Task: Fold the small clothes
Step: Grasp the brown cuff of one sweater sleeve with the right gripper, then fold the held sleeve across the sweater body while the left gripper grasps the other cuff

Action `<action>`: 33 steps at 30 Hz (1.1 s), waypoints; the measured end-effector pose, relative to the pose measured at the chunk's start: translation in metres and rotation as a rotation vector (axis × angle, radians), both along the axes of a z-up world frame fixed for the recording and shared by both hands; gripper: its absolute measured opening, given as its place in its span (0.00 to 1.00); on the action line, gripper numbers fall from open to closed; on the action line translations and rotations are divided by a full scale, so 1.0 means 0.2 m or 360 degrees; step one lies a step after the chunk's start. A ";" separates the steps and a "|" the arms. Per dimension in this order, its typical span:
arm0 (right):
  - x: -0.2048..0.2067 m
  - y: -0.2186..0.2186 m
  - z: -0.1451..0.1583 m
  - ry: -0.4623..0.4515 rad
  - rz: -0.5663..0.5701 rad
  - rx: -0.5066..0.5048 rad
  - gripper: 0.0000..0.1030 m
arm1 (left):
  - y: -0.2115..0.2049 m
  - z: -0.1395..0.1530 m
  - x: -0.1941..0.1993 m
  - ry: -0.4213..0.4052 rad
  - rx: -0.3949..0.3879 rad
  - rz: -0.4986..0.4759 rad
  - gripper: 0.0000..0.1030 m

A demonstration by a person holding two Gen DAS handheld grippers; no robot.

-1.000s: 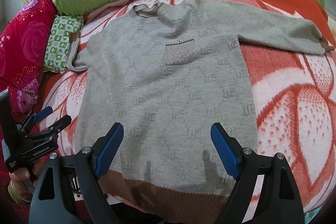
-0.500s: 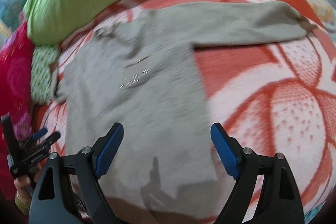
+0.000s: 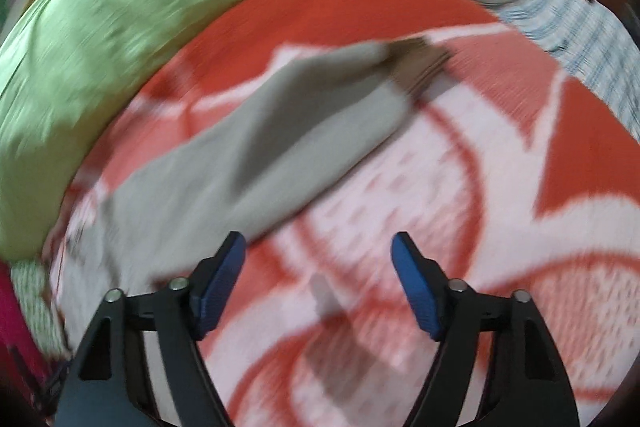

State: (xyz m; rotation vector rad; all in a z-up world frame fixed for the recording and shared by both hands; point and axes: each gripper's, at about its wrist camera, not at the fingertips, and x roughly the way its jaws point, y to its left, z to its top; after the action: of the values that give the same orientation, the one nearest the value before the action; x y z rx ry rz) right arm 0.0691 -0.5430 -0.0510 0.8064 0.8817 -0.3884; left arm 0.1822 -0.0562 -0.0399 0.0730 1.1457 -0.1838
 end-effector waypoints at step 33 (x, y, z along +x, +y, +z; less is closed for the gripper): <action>0.68 1.32 0.52 -0.0561 0.1180 0.0250 0.07 | 0.24 -0.08 0.15 0.0051 -0.0168 0.0037 0.87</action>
State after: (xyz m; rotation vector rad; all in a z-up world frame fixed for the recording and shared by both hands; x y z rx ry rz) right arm 0.2046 -0.2788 0.0539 0.6098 0.8183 0.4666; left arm 0.2120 -0.0085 -0.0562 -0.0369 1.1661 -0.2253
